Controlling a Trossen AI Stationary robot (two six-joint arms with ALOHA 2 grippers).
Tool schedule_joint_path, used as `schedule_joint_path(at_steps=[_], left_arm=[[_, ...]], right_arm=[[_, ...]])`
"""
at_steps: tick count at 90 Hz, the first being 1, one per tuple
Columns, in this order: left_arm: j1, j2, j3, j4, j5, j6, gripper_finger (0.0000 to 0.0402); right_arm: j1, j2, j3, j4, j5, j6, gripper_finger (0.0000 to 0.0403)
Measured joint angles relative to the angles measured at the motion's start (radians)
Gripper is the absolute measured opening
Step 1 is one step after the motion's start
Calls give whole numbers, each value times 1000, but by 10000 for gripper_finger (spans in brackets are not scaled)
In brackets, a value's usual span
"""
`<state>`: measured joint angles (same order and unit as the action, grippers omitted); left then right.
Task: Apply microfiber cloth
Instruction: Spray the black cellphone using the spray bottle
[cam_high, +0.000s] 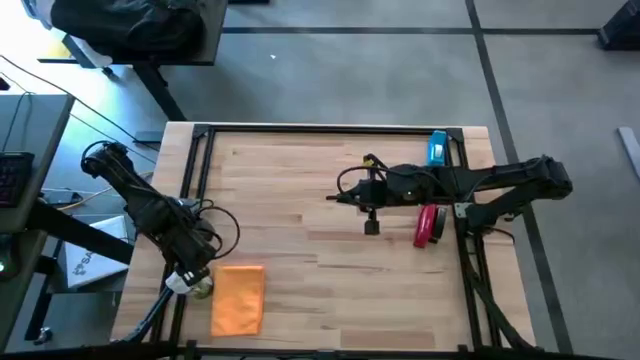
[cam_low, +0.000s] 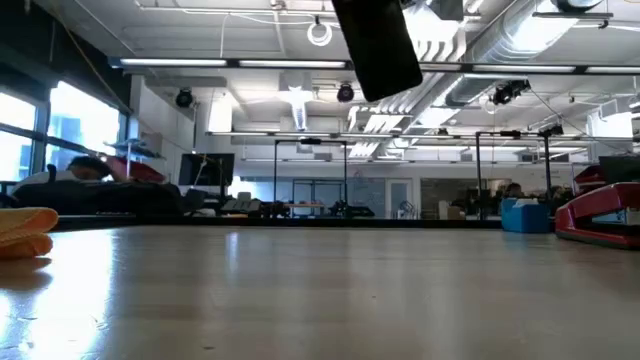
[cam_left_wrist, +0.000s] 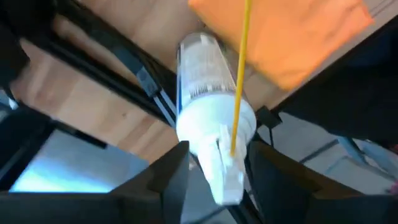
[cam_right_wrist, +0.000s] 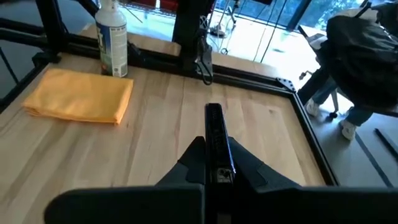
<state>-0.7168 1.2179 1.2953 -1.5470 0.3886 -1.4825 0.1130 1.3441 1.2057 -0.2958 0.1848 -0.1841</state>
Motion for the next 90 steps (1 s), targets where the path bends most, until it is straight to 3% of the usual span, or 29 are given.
schedule_joint_path(at_steps=[9, 30, 51, 72, 90], left_arm=[[-18, 1, 0, 30, 53, -11, 165], [-87, 21, 2, 74, 50, -60, 166], [-133, 58, 1, 17, 17, -65, 163], [-137, 61, 1, 18, -87, -97, 162], [-137, 61, 1, 31, -75, -146, 154]], right_arm=[[0, 0, 0, 0, 0, -8, 0], [0, 0, 0, -12, 0, -16, 0], [0, 0, 0, -14, 5, -16, 0], [0, 0, 0, -14, 6, -16, 0], [0, 0, 0, -14, 6, -18, 0]])
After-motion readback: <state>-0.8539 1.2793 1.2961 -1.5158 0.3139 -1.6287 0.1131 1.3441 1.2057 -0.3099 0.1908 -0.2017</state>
